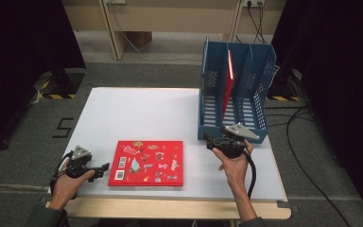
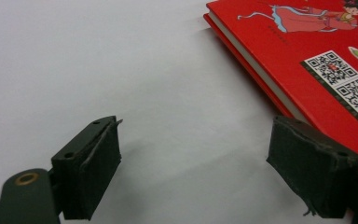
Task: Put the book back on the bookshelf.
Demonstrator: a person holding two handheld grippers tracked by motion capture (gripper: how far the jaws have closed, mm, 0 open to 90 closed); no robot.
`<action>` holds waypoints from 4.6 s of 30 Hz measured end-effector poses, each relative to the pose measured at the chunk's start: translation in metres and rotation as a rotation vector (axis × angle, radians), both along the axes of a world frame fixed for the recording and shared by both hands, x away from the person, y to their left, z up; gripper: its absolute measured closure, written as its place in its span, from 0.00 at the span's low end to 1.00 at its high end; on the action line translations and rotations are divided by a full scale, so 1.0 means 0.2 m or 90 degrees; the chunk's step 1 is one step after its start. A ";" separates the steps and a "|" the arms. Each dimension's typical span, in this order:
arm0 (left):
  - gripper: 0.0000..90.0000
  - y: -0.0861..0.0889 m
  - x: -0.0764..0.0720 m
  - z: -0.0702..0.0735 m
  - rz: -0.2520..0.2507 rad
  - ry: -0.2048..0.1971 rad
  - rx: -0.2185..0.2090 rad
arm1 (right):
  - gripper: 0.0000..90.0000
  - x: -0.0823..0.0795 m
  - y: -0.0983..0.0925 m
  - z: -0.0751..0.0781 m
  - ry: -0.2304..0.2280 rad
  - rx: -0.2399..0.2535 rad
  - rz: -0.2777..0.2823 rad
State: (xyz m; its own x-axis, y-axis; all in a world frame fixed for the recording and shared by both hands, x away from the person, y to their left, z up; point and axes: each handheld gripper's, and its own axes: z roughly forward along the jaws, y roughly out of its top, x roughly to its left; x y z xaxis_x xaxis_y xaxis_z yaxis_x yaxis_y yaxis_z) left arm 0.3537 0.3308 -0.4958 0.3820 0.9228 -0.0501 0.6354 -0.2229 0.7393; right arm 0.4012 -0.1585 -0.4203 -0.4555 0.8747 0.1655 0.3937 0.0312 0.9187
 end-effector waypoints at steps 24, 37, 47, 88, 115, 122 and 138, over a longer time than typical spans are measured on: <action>0.20 -0.03 -0.03 0.01 -0.028 0.001 -0.011 | 0.27 -0.15 0.17 -0.17 0.080 -0.003 0.077; 0.28 -0.05 -0.04 0.01 -0.028 -0.005 -0.010 | 0.27 -0.18 0.28 -0.27 0.150 -0.003 0.126; 0.28 -0.10 -0.08 0.02 -0.052 -0.009 0.002 | 0.27 -0.19 0.34 -0.32 0.181 -0.019 0.150; 0.18 -0.19 -0.09 0.06 -0.078 -0.044 -0.052 | 0.23 -0.15 0.35 -0.38 0.226 0.002 0.151; 0.22 -0.21 -0.08 0.04 -0.077 -0.009 -0.063 | 0.23 -0.16 0.34 -0.38 0.243 0.037 0.137; 0.23 -0.22 -0.09 0.03 -0.077 -0.009 -0.050 | 0.31 -0.17 0.34 -0.36 0.256 0.073 0.140; 0.25 -0.24 -0.09 0.02 -0.093 -0.002 -0.055 | 0.52 -0.19 0.33 -0.32 0.233 0.195 0.109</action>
State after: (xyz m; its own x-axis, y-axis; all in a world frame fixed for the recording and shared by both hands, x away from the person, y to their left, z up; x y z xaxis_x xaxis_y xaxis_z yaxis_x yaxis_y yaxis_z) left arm 0.3356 0.2828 -0.4915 0.5115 0.8500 -0.1257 0.5992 -0.2480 0.7612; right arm 0.3624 -0.0925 -0.4834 -0.4524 0.6783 0.5789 0.7047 -0.1259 0.6982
